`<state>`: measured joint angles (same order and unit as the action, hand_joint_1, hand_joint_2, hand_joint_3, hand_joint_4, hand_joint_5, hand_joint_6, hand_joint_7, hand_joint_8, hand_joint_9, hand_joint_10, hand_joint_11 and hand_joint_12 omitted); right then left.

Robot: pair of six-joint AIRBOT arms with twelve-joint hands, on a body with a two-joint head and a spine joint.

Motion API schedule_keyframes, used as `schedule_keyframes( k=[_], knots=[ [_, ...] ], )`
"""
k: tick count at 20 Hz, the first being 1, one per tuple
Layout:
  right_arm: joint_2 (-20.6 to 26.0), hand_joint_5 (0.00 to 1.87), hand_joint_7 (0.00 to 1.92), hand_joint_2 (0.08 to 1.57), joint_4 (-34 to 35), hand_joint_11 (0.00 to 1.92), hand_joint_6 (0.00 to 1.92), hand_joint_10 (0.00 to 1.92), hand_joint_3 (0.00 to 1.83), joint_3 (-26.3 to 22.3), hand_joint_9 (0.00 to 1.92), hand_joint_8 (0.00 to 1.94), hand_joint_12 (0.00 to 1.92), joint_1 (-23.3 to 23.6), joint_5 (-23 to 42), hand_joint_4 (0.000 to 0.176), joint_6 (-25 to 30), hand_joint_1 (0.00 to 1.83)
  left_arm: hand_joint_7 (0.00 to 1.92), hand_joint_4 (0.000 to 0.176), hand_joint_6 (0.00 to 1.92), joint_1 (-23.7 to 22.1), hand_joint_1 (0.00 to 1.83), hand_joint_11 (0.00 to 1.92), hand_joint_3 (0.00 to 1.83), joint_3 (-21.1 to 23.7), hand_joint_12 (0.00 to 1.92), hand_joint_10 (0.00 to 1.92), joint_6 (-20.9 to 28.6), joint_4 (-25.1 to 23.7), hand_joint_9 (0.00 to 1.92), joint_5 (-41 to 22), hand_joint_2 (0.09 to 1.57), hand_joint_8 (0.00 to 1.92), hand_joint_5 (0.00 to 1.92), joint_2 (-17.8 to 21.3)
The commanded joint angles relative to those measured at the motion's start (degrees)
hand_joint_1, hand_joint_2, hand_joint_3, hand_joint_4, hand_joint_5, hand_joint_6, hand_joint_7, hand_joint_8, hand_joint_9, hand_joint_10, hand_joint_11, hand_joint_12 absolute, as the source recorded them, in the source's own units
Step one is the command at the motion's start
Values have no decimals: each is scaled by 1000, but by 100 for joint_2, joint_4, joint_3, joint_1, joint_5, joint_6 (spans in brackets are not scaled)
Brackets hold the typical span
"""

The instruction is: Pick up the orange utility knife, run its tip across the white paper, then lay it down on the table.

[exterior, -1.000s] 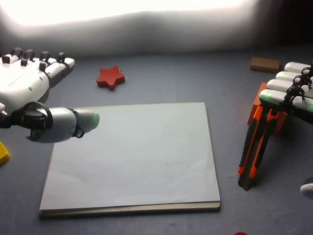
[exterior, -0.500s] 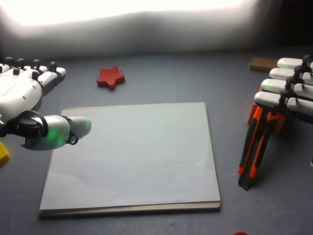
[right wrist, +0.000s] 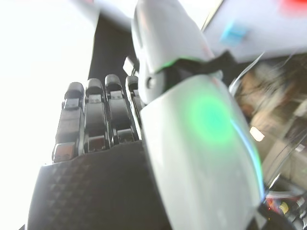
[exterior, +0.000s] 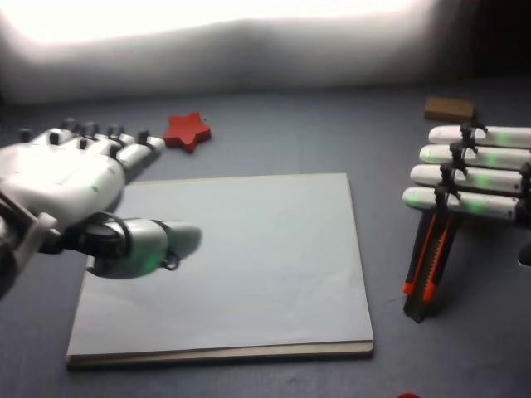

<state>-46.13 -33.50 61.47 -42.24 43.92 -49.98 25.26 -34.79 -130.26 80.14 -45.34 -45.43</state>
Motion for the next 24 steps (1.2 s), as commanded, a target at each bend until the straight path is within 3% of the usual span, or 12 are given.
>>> schedule_keyframes(
  k=[1, 5, 12, 24],
  knots=[
    [-23, 0, 0, 1081, 179, 0, 0, 0, 3, 94, 0, 0, 0, 115, 461, 0, -29, 1145, 75, 62, 0, -29, 9, 0, 2, 27, 465, 3, 44, -359, 78, -442, 1198, 1, 0, -41],
    [-243, 0, 0, 1068, -168, 0, 0, 0, 0, 323, 0, 0, 0, 322, 368, 0, -78, 1155, 71, 64, 0, 182, 1, 0, 1, 27, 502, 4, 351, -486, 83, -832, 1199, 2, 0, -374],
    [-576, 0, 0, 1064, -375, 0, 0, 0, 0, 536, 0, 0, 0, 338, 241, 0, -201, 1133, 83, 64, 0, 562, 9, 0, 2, -86, 506, 3, 772, -977, 95, -1009, 1201, 0, 0, -410],
    [-1259, 0, 0, 1069, -170, 0, 0, 0, 0, 1063, 0, 0, 0, 182, 218, 0, -751, 1147, 62, 60, 0, 643, 9, 0, 1, -153, 480, 3, 838, -1008, 94, -1009, 1197, 0, 0, -454]
  ],
)
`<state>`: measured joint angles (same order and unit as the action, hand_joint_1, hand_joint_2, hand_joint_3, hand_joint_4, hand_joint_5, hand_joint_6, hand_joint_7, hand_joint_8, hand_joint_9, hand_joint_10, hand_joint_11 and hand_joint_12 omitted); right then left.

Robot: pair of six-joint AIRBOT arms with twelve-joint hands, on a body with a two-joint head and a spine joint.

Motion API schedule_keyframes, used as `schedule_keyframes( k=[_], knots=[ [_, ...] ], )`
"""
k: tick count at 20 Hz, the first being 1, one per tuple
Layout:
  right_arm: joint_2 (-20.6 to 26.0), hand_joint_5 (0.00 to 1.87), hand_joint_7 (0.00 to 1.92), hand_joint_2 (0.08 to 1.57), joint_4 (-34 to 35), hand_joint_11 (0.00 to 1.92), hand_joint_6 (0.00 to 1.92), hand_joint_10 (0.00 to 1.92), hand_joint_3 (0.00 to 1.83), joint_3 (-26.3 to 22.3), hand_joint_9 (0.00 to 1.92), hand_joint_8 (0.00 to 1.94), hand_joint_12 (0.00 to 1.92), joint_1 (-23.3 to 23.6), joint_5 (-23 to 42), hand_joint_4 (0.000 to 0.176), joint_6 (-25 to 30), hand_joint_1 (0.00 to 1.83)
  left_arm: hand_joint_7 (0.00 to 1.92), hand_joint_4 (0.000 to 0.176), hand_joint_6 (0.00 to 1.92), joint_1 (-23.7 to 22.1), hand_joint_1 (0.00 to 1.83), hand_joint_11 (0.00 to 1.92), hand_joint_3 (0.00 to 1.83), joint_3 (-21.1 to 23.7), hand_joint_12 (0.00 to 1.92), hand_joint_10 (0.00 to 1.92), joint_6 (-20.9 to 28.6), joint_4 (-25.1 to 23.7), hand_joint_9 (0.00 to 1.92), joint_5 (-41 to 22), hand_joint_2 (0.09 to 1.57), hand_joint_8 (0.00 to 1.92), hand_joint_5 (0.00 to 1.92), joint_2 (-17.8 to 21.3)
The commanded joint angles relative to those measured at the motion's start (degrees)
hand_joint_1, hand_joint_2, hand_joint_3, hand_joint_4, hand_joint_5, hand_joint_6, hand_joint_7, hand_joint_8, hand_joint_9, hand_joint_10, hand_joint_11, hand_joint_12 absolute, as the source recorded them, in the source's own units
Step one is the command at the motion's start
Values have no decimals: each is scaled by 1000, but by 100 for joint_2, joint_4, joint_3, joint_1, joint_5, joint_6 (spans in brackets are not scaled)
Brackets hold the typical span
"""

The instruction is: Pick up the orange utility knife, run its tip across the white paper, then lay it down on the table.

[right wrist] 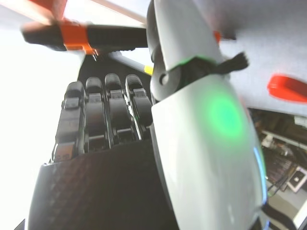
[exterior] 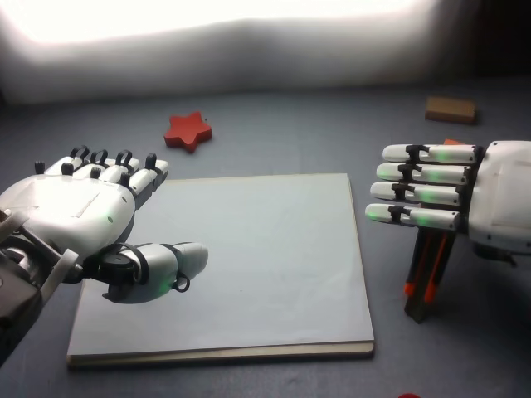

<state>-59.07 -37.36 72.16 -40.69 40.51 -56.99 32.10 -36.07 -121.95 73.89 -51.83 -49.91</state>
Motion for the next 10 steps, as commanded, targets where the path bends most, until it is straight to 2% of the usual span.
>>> schedule_keyframes(
  k=[1, 5, 8, 10],
  knots=[
    [5, 0, 0, 1075, 222, 0, 0, 0, 2, 0, 0, 0, 0, 22, 541, 0, -60, 1133, 67, 58, 0, -43, 8, 0, 0, -39, 483, 3, 8, -383, 95, -360, 1197, 3, 0, -14],
    [-145, 0, 0, 1069, 343, 0, 0, 0, 0, 33, 0, 0, 0, 5, 496, 0, -205, 1129, 81, 60, 0, -45, 2, 0, 0, -94, 571, 6, 8, -394, 112, -412, 1192, 3, 0, -29],
    [-278, 0, 0, 1061, 429, 0, 0, 0, 0, 91, 0, 0, 0, 40, 472, 0, -273, 1164, 73, 58, 0, -45, 27, 0, 0, -105, 496, 7, 8, -399, 96, -412, 1192, 6, 0, -30],
    [-364, 0, 0, 1077, 458, 0, 0, 0, 3, 119, 0, 0, 0, 57, 463, 0, -276, 1120, 62, 56, 0, -41, 11, 0, 1, -105, 472, 3, 8, -399, 90, -412, 1196, 0, 0, -38]
  ],
)
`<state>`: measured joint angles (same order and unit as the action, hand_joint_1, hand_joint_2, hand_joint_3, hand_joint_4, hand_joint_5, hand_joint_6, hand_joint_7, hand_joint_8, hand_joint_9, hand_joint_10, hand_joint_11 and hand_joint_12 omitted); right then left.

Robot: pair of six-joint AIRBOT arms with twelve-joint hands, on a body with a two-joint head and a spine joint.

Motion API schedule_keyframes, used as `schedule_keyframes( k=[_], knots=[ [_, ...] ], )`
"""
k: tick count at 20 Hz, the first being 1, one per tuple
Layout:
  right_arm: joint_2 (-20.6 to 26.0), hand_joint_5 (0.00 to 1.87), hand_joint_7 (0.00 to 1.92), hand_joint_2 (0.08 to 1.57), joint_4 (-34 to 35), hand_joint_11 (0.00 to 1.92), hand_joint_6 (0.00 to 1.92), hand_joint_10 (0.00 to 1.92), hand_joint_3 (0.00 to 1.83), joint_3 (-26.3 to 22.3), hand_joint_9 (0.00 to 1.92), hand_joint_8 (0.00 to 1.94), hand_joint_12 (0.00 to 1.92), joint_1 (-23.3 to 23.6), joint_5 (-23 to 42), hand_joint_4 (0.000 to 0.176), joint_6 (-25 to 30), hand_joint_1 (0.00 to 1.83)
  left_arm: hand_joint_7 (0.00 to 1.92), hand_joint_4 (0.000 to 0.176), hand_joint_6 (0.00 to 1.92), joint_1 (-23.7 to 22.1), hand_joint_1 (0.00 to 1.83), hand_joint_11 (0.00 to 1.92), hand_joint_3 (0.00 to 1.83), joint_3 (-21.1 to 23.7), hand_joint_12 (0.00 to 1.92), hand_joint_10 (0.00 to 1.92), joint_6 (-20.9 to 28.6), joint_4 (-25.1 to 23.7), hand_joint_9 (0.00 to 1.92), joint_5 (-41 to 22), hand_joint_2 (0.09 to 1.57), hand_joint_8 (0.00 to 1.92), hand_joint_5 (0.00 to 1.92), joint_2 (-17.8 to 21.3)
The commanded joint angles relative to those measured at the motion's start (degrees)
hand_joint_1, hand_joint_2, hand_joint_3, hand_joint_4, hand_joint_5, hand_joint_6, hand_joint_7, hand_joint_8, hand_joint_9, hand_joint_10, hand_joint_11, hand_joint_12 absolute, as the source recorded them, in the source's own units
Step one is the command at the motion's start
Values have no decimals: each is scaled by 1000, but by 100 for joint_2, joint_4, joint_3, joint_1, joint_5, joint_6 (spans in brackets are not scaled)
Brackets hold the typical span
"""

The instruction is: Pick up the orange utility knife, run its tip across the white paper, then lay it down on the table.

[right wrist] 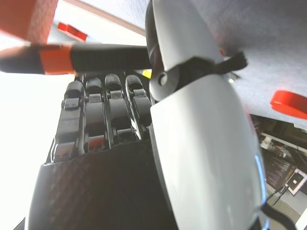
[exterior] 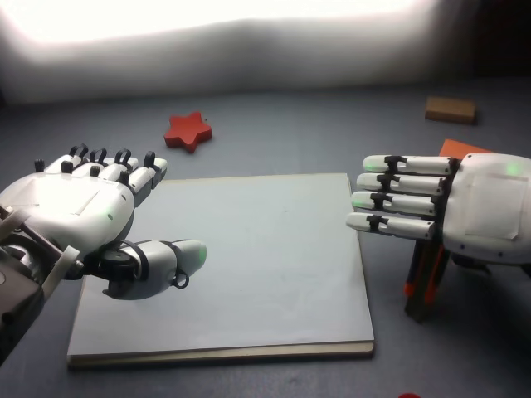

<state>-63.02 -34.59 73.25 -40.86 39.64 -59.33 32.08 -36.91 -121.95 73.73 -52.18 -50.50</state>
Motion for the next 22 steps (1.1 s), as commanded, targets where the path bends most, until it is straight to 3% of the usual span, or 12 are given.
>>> schedule_keyframes(
  k=[1, 10, 15, 17, 22],
  knots=[
    [-8, 0, 0, 1077, 184, 0, 0, 0, 3, 31, 0, 0, 0, 79, 550, 0, -46, 1118, 68, 59, 0, -32, 9, 0, 1, -22, 471, 2, 8, -384, 88, -377, 1196, 3, 0, 18],
    [-248, 0, 0, 1076, 246, 0, 0, 0, 2, 257, 0, 0, 0, 138, 629, 0, -140, 1166, 71, 65, 0, -14, 5, 0, 0, -19, 460, 3, -14, -485, 87, -398, 1196, 0, 0, -18],
    [-374, 0, 0, 1072, 433, 0, 0, 0, 0, 336, 0, 0, 0, 116, 594, 0, -253, 1171, 93, 60, 0, -15, 5, 0, 0, -23, 558, 7, -5, -483, 102, -405, 1196, 6, 1, -19],
    [-390, 0, 0, 1080, 435, 0, 0, 0, 3, 354, 0, 0, 0, 97, 596, 0, -254, 1156, 66, 59, 0, -15, 2, 0, 1, -22, 490, 1, -4, -481, 83, -405, 1201, 1, 0, -22],
    [-369, 0, 0, 1103, 434, 0, 0, 0, 13, 380, 0, 0, 0, 65, 619, 0, -266, 1174, 73, 59, 0, -10, 18, 0, 0, -23, 523, 5, -4, -465, 96, -405, 1196, 1, 0, -31]
  ],
)
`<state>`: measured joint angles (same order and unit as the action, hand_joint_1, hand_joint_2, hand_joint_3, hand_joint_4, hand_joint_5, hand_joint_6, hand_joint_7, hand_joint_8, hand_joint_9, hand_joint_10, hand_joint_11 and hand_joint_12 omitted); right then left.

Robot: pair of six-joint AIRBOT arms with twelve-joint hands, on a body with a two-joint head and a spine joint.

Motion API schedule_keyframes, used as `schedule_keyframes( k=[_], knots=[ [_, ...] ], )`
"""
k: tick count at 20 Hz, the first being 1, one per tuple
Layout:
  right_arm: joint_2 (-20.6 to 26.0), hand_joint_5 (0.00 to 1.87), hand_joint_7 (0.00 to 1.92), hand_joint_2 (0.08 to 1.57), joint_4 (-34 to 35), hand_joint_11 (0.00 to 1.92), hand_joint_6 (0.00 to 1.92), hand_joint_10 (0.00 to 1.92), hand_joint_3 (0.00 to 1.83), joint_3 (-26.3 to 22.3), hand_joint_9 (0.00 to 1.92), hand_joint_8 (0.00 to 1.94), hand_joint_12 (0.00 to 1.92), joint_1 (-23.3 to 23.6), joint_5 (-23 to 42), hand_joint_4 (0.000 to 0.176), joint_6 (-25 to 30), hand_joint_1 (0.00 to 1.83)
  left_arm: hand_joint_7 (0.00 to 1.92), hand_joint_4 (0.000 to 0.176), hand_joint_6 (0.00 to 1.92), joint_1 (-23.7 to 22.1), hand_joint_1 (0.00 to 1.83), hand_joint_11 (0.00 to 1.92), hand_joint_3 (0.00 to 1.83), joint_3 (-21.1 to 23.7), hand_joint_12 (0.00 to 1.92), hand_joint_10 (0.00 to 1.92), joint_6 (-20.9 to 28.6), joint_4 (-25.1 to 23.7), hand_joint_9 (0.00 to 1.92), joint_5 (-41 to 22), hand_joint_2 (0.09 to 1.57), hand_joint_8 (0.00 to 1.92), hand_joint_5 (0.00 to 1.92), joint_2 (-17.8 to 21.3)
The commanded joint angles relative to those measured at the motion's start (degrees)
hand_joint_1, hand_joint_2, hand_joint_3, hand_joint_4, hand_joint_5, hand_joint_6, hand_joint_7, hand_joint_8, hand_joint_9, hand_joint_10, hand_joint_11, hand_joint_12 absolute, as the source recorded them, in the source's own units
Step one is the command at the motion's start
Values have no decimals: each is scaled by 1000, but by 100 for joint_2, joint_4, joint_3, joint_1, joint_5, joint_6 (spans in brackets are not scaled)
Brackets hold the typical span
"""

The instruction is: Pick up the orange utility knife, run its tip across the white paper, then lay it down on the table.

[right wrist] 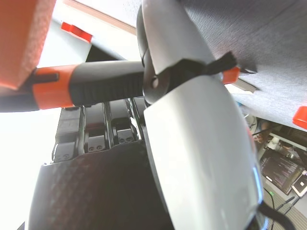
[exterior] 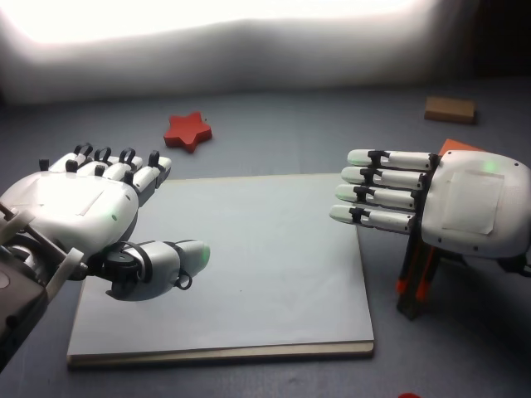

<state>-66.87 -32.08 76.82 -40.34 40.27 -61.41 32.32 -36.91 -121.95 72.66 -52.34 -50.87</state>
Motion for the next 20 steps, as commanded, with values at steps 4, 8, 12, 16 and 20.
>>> schedule_keyframes(
  k=[4, 8, 12, 16, 20],
  knots=[
    [39, 96, 172, 1104, 182, 0, 20, 65, 4, 58, 129, 21, 212, 9, 564, 0, -57, 1178, 85, 61, 0, -34, 14, 0, 3, -23, 597, 4, -1, -346, 109, -390, 1197, 2, 0, 6],
    [41, 244, 287, 1137, 183, 0, 1043, 1524, 8, 72, 175, 1163, 1887, -47, 550, 0, -24, 1252, 96, 66, 0, -30, 0, 0, 1, -37, 555, 5, -1, -346, 105, -390, 1199, 2, 0, 6],
    [31, 597, 521, 1354, 183, 364, 1603, 1919, 18, 79, 374, 1745, 1921, -86, 546, 3, -15, 1070, 88, 66, 0, -24, 0, 0, 0, -54, 599, 1, -1, -347, 101, -390, 1193, 2, 0, 1],
    [16, 761, 845, 1244, 183, 884, 1372, 1921, 0, 79, 940, 1938, 1921, -105, 553, 0, -15, 1110, 73, 65, 0, -1, 0, 0, 0, -57, 525, 4, -1, -348, 95, -390, 1196, 3, 0, -2],
    [14, 840, 1233, 1213, 183, 1401, 1282, 1921, 0, 79, 1381, 1941, 1921, -90, 585, 0, -15, 1132, 85, 68, 0, 24, 0, 0, 0, -65, 496, 2, -1, -349, 94, -390, 1197, 3, 0, -5]
  ],
)
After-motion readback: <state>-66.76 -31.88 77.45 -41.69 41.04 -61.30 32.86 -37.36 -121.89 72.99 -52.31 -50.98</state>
